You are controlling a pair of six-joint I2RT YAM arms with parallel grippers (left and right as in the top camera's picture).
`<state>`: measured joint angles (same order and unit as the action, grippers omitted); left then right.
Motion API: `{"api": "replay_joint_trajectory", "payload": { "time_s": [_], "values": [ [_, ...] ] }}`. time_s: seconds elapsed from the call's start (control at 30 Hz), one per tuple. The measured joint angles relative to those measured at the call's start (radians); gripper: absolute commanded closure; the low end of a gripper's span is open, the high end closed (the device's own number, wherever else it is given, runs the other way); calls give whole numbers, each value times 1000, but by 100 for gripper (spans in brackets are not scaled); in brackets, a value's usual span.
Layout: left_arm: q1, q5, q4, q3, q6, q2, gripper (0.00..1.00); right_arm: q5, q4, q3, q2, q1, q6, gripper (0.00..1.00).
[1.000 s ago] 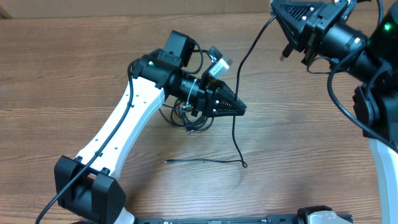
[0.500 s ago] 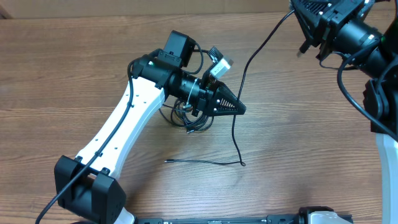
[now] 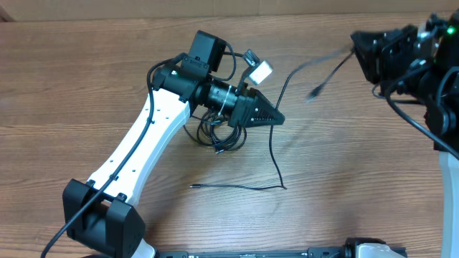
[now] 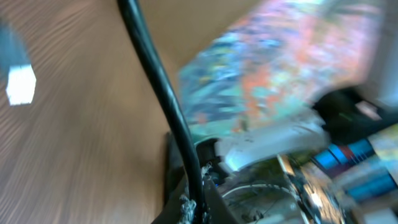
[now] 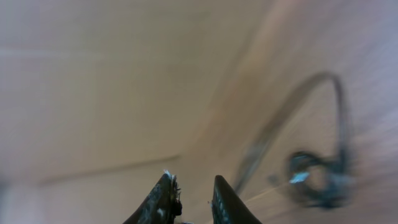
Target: Untangle cables
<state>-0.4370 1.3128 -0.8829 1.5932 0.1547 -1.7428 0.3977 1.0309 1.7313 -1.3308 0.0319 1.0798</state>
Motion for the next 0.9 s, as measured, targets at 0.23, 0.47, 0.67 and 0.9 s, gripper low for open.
{"api": "replay_joint_trajectory", "payload": {
  "time_s": [0.23,0.47,0.67,0.9],
  "values": [
    [-7,-296,14,24,-241,0,96,-229,169,0,0,0,-126,23],
    [-43,-394,16,210,-337,0,96,-284,271,0,0,0,-248,0],
    [-54,-541,120,425,-478,0,96,-296,311,0,0,0,-277,0],
    [-24,-661,438,479,-659,2,96,-301,314,0,0,0,-286,0]
  ]
}}
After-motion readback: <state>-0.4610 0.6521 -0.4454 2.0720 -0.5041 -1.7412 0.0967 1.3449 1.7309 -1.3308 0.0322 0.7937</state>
